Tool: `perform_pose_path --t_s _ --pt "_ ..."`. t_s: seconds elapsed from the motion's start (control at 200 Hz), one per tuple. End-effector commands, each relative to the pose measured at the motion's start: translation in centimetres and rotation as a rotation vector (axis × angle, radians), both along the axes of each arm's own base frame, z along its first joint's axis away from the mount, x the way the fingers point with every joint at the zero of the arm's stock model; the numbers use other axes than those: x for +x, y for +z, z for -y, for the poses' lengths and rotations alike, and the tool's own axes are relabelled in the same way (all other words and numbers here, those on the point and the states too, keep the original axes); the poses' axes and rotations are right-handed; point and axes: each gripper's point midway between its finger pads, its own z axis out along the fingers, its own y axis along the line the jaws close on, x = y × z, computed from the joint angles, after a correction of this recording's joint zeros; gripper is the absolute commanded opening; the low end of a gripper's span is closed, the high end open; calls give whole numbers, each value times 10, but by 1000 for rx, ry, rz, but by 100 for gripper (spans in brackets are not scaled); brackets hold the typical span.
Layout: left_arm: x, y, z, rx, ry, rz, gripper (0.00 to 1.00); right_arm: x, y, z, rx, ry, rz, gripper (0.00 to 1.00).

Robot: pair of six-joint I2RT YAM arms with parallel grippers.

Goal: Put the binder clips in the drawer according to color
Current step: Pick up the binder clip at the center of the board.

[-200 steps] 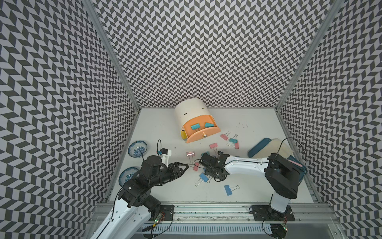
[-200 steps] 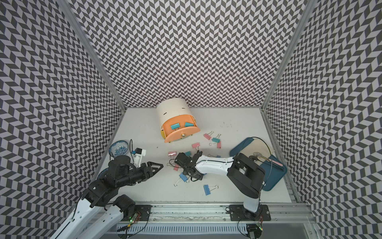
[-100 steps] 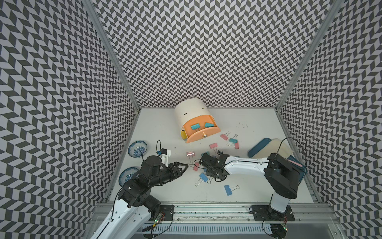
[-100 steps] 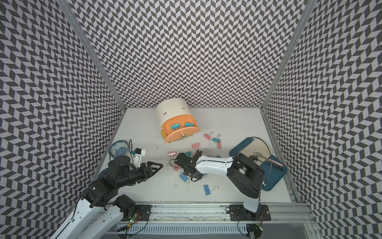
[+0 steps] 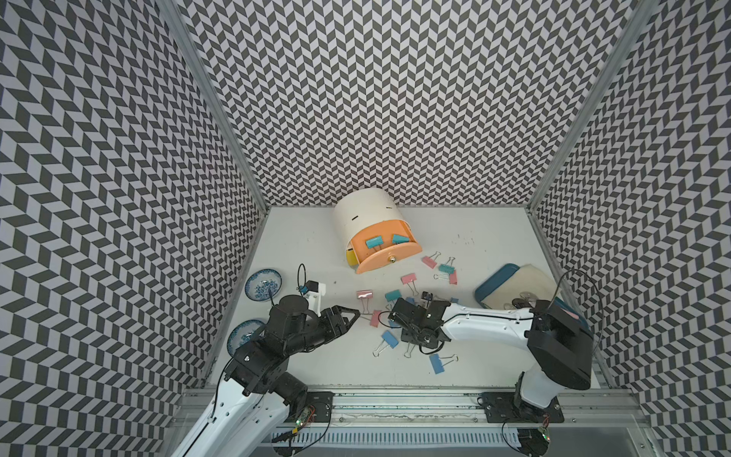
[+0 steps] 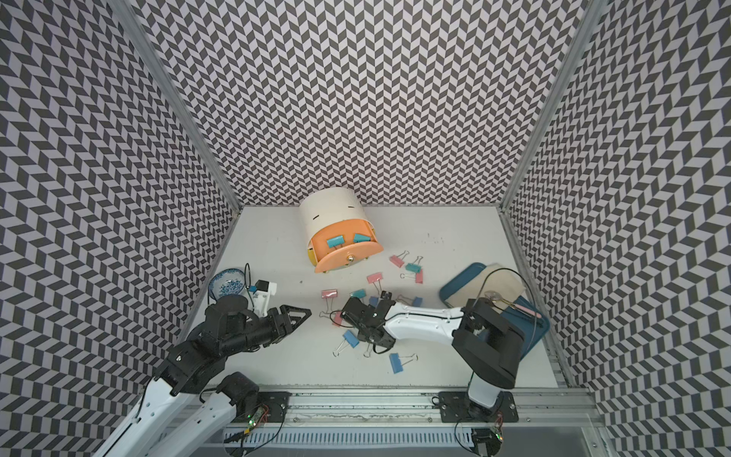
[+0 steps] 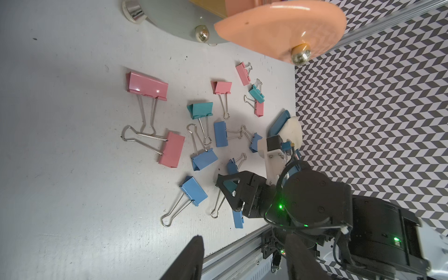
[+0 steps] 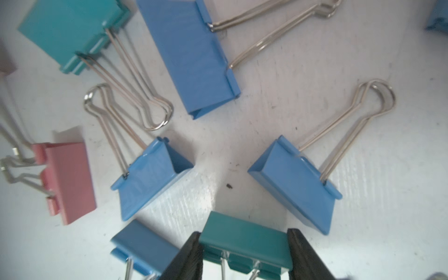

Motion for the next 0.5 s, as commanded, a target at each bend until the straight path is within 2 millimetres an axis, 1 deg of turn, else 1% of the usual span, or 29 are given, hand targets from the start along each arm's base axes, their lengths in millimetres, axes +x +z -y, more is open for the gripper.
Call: perform_pose_path --t_s 0.0,0.205,0.426,0.496 --pt "9 20 3 -19 11 55 58 0 25 3 36 10 48 49" --pt "19 33 7 -16 16 78 58 8 68 11 92 0 147 49" --pt "32 61 13 -22 13 120 58 22 124 23 121 -21 282 49" --pt "36 70 15 -22 11 135 58 29 145 28 139 -34 342 49"
